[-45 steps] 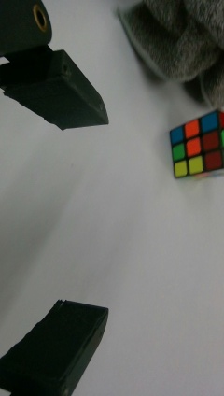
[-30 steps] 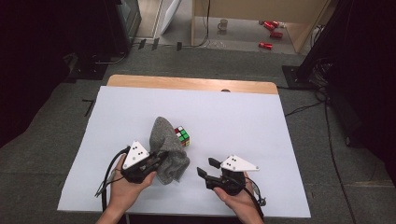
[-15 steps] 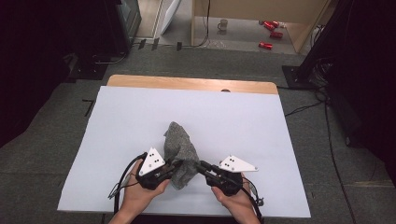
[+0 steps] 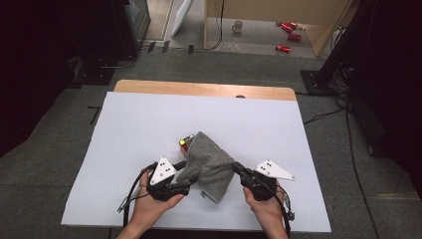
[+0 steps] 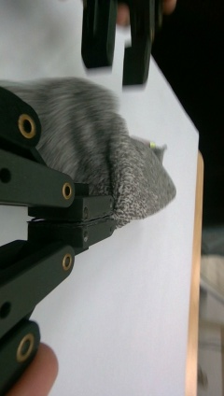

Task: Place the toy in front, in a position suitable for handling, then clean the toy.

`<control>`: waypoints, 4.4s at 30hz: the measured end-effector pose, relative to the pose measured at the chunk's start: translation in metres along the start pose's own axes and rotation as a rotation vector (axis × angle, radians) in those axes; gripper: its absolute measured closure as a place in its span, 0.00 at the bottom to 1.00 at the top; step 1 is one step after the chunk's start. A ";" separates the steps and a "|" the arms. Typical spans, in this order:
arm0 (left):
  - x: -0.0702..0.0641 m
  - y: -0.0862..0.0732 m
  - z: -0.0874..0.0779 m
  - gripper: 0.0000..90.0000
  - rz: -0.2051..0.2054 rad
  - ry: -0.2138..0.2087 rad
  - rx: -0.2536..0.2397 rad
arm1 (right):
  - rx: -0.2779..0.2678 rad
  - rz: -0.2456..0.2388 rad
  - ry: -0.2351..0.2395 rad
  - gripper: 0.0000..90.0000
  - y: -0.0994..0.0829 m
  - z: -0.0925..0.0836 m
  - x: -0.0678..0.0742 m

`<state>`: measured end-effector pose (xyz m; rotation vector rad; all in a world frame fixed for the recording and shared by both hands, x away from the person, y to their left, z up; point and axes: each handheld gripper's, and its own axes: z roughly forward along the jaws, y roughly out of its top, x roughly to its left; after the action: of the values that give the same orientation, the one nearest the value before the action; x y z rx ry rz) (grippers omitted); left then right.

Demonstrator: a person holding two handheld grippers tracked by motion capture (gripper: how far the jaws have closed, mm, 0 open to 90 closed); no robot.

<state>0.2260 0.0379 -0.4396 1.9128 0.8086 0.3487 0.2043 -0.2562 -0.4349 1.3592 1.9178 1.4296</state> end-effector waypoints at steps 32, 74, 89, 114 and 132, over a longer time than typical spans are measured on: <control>0.073 -0.015 0.061 0.18 -0.066 0.121 0.098 | 0.042 0.052 -0.236 0.36 -0.013 -0.008 -0.059; 0.046 -0.028 0.043 0.39 0.117 -0.031 0.099 | 0.119 0.031 -0.236 0.23 -0.025 0.005 -0.052; 0.037 -0.036 0.039 0.39 0.136 -0.066 0.123 | 0.129 0.030 -0.243 0.22 -0.028 0.007 -0.053; 0.063 -0.045 0.009 0.05 0.000 -0.006 0.120 | 0.137 0.019 -0.268 0.14 -0.028 0.011 -0.048; 0.057 -0.046 0.016 0.05 0.007 -0.004 0.136 | 0.141 0.010 -0.256 0.06 -0.021 0.016 -0.028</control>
<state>0.2596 0.0781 -0.4935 2.0428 0.8416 0.3010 0.2192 -0.2723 -0.4666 1.5350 1.8727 1.0809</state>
